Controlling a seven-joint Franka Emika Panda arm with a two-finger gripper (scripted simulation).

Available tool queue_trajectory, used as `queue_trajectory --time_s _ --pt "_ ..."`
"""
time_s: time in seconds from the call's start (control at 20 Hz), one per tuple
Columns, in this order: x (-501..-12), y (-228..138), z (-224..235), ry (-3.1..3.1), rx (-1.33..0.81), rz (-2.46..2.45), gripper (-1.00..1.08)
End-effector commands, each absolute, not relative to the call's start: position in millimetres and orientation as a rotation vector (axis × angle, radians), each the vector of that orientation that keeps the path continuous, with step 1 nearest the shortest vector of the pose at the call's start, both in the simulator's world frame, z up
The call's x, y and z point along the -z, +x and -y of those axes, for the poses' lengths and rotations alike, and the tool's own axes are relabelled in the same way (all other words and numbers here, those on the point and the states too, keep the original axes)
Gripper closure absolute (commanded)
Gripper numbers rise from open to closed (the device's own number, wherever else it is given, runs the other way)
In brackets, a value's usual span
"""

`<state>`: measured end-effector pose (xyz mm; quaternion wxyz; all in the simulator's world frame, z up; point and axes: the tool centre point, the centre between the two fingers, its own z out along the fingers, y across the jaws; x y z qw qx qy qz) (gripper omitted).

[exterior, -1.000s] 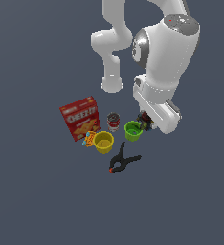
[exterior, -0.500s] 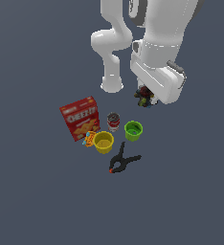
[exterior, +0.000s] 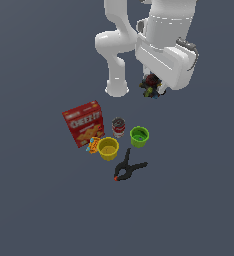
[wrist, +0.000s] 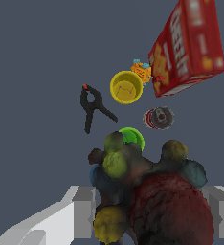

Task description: Pick up a designated object from a clutter of objects.

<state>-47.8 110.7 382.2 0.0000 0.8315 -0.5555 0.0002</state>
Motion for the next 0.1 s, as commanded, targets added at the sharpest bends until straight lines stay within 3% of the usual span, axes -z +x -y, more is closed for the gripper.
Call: queue_trajectory --time_s 0.0,0.05 --pt "-386.2 -48.9 -110.2 2.612 -0.001 1.745 1.08" --pt "-386.4 -48.9 -110.2 2.612 -0.001 1.745 1.08"
